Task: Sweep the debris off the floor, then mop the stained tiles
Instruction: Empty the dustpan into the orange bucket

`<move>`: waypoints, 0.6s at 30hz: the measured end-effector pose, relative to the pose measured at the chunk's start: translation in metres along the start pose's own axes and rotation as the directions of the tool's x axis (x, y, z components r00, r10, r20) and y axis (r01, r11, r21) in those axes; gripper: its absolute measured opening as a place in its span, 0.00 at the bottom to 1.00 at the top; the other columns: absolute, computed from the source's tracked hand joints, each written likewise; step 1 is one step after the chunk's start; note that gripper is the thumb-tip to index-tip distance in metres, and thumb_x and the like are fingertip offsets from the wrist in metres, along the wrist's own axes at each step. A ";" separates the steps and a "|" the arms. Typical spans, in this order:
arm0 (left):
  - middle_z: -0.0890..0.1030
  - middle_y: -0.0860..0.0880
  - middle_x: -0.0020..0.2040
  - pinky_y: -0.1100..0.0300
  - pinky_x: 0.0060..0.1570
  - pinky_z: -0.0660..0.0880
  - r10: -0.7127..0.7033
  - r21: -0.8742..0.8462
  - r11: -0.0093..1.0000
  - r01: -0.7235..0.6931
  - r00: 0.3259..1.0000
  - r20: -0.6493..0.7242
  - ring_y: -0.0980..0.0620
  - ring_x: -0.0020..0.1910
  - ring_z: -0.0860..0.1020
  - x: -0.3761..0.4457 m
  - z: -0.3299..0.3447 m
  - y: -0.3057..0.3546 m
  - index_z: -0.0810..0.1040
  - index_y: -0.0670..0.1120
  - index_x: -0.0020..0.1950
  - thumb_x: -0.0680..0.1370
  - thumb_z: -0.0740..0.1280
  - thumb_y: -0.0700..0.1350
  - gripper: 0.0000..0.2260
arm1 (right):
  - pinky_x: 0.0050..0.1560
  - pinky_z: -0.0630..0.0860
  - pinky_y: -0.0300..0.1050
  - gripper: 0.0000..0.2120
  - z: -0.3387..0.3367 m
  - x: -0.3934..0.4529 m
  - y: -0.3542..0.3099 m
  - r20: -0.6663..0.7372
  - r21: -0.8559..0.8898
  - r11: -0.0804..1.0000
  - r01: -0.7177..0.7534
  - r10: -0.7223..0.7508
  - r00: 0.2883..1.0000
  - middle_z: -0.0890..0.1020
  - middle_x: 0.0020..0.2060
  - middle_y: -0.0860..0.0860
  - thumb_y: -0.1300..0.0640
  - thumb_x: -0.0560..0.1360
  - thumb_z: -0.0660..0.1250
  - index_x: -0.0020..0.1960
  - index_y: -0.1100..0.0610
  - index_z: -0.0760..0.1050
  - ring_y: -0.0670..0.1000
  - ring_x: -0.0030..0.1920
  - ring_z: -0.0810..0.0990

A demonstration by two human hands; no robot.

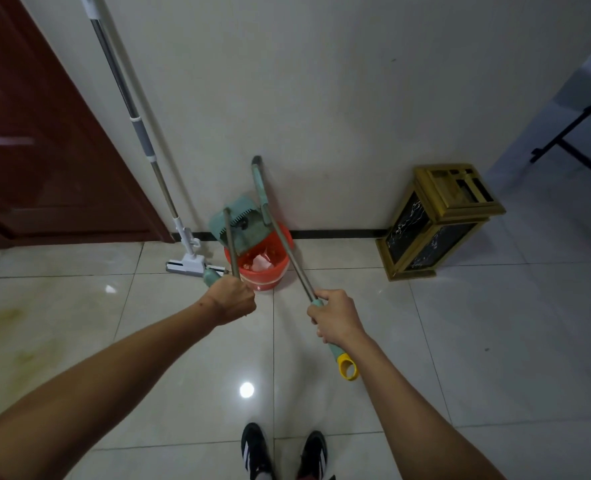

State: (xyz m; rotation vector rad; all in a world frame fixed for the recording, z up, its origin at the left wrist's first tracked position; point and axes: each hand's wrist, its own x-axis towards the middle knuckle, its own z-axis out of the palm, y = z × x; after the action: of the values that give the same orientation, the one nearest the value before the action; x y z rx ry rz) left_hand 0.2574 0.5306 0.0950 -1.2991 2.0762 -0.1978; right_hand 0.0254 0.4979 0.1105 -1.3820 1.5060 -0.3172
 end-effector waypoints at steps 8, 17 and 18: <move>0.83 0.46 0.53 0.52 0.38 0.73 -0.103 -0.117 0.988 0.096 0.993 -0.056 0.42 0.49 0.83 0.003 -0.023 -0.022 0.79 0.44 0.57 0.81 0.65 0.43 0.08 | 0.22 0.72 0.40 0.17 -0.001 -0.002 -0.003 -0.007 0.040 0.999 -0.009 0.009 1.000 0.79 0.30 0.53 0.63 0.73 0.65 0.60 0.55 0.81 0.47 0.20 0.72; 0.83 0.46 0.48 0.55 0.33 0.70 -0.062 -0.027 0.998 0.060 0.994 -0.086 0.43 0.43 0.83 -0.003 -0.017 -0.014 0.82 0.43 0.52 0.79 0.66 0.39 0.06 | 0.23 0.74 0.40 0.17 0.003 -0.008 -0.004 -0.016 0.024 1.000 0.003 -0.003 1.000 0.81 0.33 0.54 0.63 0.73 0.66 0.61 0.58 0.80 0.48 0.22 0.74; 0.83 0.46 0.49 0.55 0.34 0.70 -0.038 -0.012 0.999 0.037 0.997 -0.062 0.44 0.44 0.83 -0.004 -0.013 -0.006 0.82 0.44 0.53 0.79 0.66 0.40 0.06 | 0.23 0.74 0.40 0.16 0.004 -0.008 -0.003 -0.015 0.024 1.000 0.002 -0.001 1.000 0.80 0.33 0.54 0.63 0.73 0.66 0.60 0.59 0.80 0.48 0.22 0.74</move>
State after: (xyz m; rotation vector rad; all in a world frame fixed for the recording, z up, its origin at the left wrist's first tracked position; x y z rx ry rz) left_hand 0.2554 0.5284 0.1094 -1.3549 2.1085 -0.2462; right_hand 0.0289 0.5057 0.1155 -1.3644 1.5089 -0.3467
